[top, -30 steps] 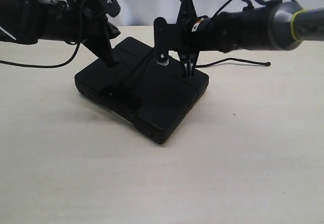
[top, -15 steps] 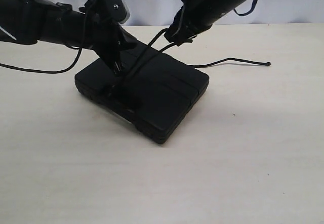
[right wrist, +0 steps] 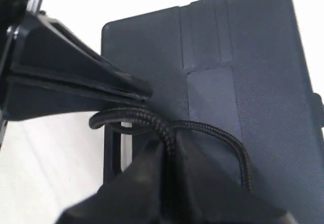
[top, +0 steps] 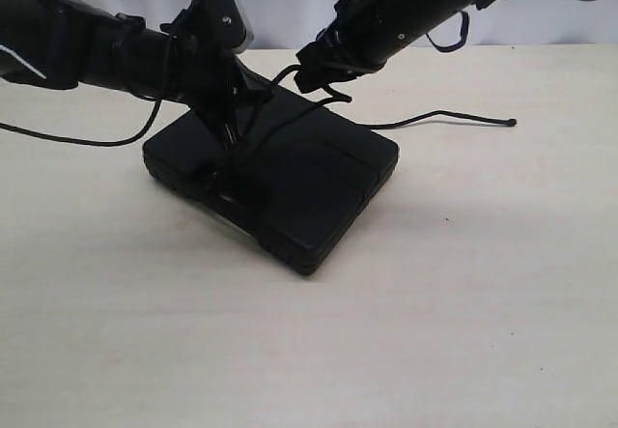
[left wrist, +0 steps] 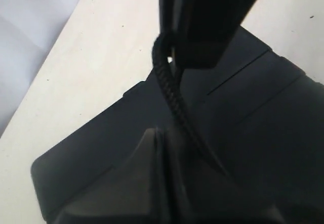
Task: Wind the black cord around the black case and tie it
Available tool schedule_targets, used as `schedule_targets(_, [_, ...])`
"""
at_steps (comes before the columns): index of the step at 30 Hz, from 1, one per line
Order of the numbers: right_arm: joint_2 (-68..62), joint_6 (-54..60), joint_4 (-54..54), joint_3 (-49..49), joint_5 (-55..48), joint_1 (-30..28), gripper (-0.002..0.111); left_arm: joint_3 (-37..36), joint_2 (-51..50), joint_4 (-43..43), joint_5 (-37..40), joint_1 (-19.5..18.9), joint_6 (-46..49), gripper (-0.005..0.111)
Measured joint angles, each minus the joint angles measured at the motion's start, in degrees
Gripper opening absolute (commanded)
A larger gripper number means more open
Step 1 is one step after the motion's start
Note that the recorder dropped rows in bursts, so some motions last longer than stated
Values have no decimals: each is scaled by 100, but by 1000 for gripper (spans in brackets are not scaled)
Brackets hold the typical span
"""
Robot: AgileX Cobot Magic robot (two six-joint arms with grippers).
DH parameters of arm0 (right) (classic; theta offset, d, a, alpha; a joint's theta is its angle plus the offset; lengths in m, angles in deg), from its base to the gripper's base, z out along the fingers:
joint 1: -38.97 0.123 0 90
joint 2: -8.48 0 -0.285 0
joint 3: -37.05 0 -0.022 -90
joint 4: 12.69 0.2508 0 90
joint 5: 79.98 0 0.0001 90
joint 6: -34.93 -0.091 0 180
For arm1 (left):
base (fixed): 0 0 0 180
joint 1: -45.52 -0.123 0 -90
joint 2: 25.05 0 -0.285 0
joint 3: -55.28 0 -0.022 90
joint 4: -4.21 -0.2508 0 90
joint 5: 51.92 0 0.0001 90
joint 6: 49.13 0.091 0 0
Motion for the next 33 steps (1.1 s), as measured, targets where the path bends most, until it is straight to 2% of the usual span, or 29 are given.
schedule_targets(2, [0,-140,-44,0,70,0,4,88,0,0,-98,0,0,9])
schedule_targets(8, [0,-681,-546,0,450,-30,4,261,161,1,-580,0,-51,36])
schedule_targets(11, [0,-747,-573,0,658,-30,4,261,249,-39,-543,0,-495,43])
schedule_targets(18, [0,-757,-573,0,748,-30,4,261,231,-621,598,10,-1079,43])
schedule_targets(26, [0,-605,-573,0,748,-30,4,261,-98,-528,300,0,-847,43])
schedule_targets(33, [0,-463,-573,0,748,-30,4,314,-506,485,310,0,0,43])
